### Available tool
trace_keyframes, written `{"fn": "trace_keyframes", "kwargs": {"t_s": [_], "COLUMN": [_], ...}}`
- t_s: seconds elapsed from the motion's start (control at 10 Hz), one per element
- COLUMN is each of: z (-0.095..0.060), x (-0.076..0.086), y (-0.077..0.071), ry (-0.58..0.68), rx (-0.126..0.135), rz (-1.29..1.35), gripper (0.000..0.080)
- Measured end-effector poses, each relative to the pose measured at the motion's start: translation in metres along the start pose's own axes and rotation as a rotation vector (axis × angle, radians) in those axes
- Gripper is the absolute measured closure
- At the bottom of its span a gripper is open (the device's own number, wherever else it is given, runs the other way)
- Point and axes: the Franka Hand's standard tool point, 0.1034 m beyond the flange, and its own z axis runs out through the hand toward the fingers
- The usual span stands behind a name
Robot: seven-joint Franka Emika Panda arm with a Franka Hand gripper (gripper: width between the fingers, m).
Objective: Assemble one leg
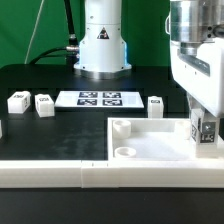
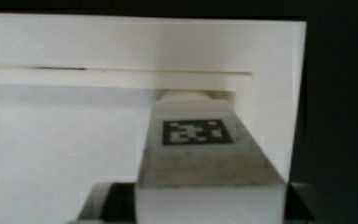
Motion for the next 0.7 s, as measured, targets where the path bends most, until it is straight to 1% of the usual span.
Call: {"fn": "trace_keyframes", "kwargs": {"t_s": [0.2, 0.3, 0.4, 0.5, 0.6, 0.7], "z": [0.0003, 0.0006, 0.0007, 0.0009, 0.0009, 0.0012], "x": [-0.0007, -0.0007, -0.0007, -0.0016, -0.0031, -0.006], "y": [0.0002, 0.0002, 0.0002, 0.0005, 0.0014, 0.0018], "ry": [-0.003, -0.003, -0.003, -0.003, -0.004, -0.005], "rx": [-0.002, -0.002, -0.002, -0.003, -0.011, -0.01], "rz": [0.073, 0.04, 0.001, -0.037, -0.107, -0.247], "gripper": [0.0509, 0.0417, 0.0281, 0.0177, 0.0177, 0.0157]}}
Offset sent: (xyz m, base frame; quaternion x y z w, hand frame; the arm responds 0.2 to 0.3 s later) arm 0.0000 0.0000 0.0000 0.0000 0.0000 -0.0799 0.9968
